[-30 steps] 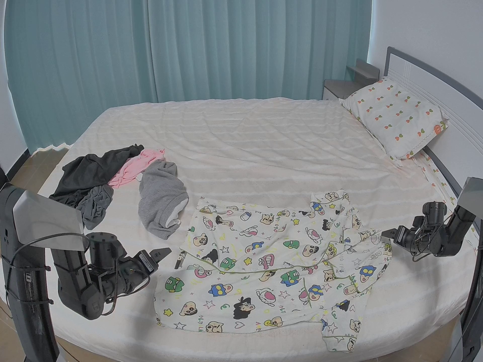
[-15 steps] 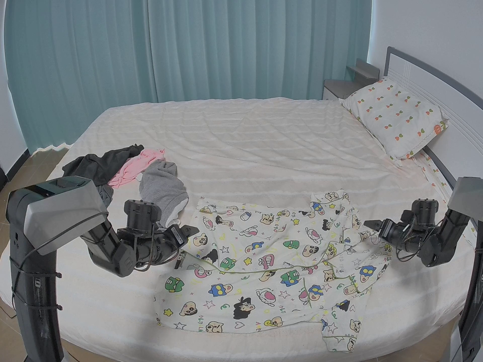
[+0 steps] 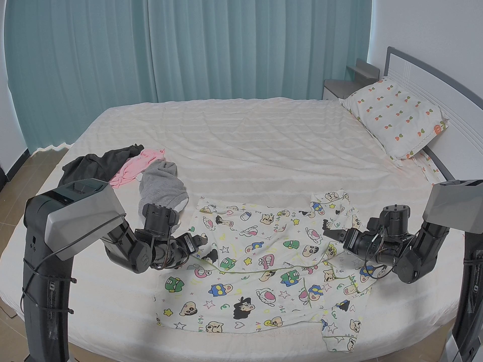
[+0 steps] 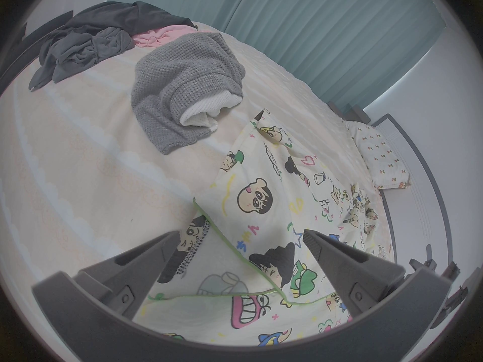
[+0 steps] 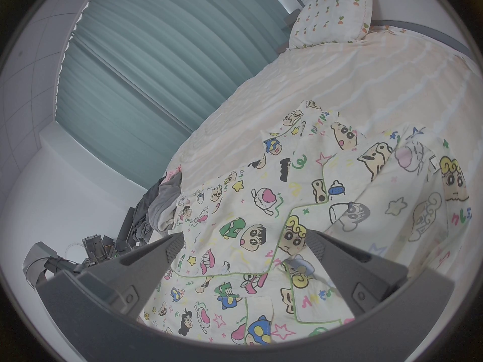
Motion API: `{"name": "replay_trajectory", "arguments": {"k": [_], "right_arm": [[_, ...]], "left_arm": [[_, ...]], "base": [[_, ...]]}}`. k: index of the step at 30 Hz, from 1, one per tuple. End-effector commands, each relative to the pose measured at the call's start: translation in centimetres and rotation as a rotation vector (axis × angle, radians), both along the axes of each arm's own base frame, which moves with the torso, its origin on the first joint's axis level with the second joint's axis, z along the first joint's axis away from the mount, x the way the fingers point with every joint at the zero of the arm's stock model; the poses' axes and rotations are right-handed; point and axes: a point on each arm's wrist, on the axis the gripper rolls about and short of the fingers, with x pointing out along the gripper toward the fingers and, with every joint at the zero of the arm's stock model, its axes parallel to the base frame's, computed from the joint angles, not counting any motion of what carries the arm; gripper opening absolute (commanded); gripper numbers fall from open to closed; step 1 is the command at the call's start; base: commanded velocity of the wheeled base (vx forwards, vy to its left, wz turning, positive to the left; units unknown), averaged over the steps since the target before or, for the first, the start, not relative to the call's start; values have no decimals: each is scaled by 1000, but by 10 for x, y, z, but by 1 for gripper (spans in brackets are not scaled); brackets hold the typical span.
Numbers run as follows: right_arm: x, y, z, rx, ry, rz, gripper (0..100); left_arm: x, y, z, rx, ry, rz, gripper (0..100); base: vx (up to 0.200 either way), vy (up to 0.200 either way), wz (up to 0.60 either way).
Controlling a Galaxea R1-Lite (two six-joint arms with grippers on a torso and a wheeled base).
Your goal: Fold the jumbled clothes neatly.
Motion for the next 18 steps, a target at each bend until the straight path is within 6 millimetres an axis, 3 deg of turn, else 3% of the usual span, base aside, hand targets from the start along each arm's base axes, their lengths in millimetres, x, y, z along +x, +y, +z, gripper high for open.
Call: {"name": "replay_trajectory", "arguments": {"k": [1, 13, 14, 18], "right_arm": [[-3, 2, -5, 0, -6, 5, 100], [-6, 6, -3, 5, -31, 19, 100], [-6, 6, -2, 6, -33, 21, 100], [-7, 7, -2, 6, -34, 24, 100]], "left_arm": [[9, -1, -10, 23, -10, 28, 100], [18, -4, -14, 30, -28, 42, 100], [20, -4, -15, 36, -32, 49, 0], [21, -4, -16, 39, -33, 53, 0]], "base": [[0, 0, 0], [0, 0, 0], [0, 0, 0], [0, 0, 0]]}}
